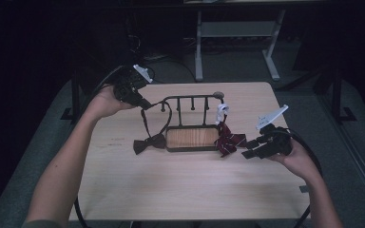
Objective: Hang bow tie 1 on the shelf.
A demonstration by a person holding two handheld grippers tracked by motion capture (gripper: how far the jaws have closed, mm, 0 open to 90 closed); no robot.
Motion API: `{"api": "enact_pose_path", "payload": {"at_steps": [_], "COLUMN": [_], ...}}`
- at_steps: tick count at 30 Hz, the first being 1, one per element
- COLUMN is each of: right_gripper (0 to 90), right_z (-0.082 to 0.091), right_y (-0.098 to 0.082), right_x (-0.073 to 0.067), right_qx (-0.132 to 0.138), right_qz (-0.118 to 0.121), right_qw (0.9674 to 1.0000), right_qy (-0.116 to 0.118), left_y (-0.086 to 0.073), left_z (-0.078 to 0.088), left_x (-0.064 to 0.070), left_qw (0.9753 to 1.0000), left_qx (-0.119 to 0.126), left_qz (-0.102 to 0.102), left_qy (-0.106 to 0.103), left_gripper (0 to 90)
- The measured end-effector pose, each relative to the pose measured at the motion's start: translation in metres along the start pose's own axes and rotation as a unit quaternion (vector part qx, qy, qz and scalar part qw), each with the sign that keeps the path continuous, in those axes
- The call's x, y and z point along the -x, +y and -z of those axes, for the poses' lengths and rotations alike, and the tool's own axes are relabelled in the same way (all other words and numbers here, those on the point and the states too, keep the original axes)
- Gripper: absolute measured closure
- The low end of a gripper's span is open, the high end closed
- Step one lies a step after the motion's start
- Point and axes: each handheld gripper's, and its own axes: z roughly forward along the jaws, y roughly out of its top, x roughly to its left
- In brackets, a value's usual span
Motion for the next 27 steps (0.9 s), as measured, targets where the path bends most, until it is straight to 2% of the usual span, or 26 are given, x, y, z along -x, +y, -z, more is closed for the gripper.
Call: {"api": "enact_pose_path", "payload": {"at_steps": [3,6,9,14,17,18,23,27], "right_gripper": [56.9,59.6,63.4,72.2,72.3,72.1,70.8,69.7], "right_z": [0.003,0.003,0.004,0.006,0.009,0.012,0.014,0.015], "right_y": [0.009,0.017,0.025,0.045,0.054,0.062,0.081,0.089], "right_x": [0.004,0.007,0.008,0.008,0.009,0.010,0.016,0.020], "right_qx": [0.004,0.011,0.013,0.016,0.019,0.025,0.020,0.019], "right_qz": [-0.001,-0.001,-0.001,0.005,0.004,0.004,0.015,0.016], "right_qw": [1.0000,0.9999,0.9999,0.9993,0.9987,0.9983,0.9969,0.9965], "right_qy": [-0.004,-0.006,-0.011,-0.035,-0.046,-0.051,-0.074,-0.080], "left_y": [0.000,0.001,0.000,-0.002,-0.003,-0.004,-0.006,-0.008], "left_z": [-0.004,-0.005,-0.006,-0.002,0.001,0.003,0.006,0.010], "left_x": [-0.003,-0.003,-0.003,0.000,0.001,0.002,0.006,0.012], "left_qw": [1.0000,0.9999,0.9999,1.0000,1.0000,1.0000,0.9999,0.9998], "left_qx": [-0.006,-0.010,-0.013,-0.004,-0.001,-0.002,-0.001,0.001], "left_qz": [0.002,0.000,-0.002,-0.004,-0.006,-0.007,-0.012,-0.018], "left_qy": [-0.001,0.000,0.000,0.004,0.005,0.004,0.003,-0.001], "left_gripper": [88.2,82.7,82.3,80.0,79.7,78.8,78.3,77.3]}}
